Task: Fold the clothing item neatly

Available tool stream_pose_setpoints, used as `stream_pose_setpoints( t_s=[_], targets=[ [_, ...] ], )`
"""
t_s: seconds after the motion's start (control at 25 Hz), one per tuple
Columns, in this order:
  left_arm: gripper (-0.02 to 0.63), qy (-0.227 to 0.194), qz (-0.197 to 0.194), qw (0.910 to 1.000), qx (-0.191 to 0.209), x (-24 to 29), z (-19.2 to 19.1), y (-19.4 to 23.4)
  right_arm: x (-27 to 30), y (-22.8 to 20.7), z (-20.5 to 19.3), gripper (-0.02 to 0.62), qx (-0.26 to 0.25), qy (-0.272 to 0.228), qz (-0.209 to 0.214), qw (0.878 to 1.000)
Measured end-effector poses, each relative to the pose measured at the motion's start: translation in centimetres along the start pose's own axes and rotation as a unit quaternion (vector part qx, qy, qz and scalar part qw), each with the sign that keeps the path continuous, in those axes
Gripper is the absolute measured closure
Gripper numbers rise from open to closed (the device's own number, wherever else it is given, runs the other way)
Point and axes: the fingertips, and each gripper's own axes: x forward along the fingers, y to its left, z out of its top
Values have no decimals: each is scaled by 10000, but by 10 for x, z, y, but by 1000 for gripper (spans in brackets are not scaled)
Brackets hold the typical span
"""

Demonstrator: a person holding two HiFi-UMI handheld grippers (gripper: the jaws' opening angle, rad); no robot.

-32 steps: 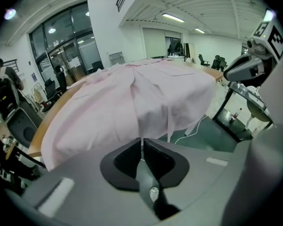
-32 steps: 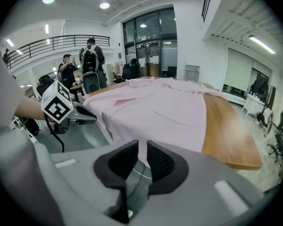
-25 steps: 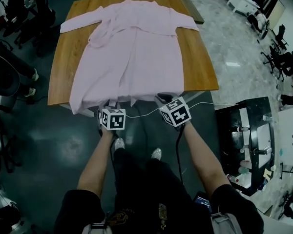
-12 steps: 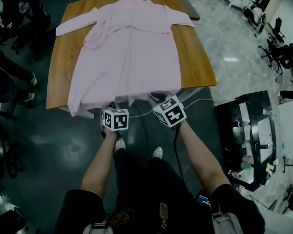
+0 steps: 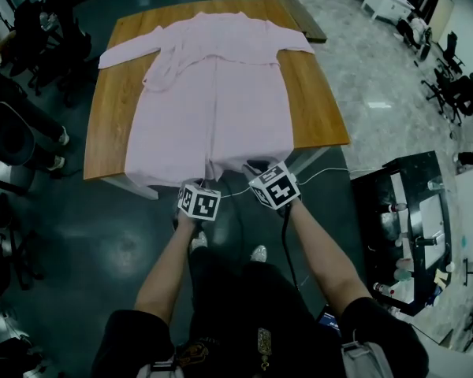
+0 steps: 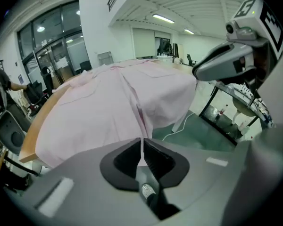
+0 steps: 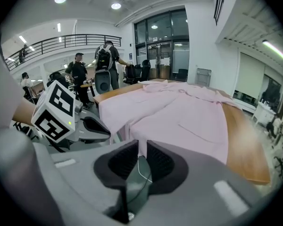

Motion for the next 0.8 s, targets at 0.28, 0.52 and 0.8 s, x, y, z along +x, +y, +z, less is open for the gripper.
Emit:
stream_pose_setpoints(
  t_s=[0.28, 0.52, 0.8],
  targets=[
    [579, -298, -40, 9995, -105, -16, 13, 10, -7, -8, 13, 549, 80, -158, -80, 9998],
    [598, -1104, -11, 9938, -155, -50, 63, 59, 7, -2, 45, 549, 259, -469, -126, 9985],
    [598, -1547, -276, 9875, 113, -62, 105, 126, 37, 8, 107, 562, 400, -729, -530, 9951]
  ],
)
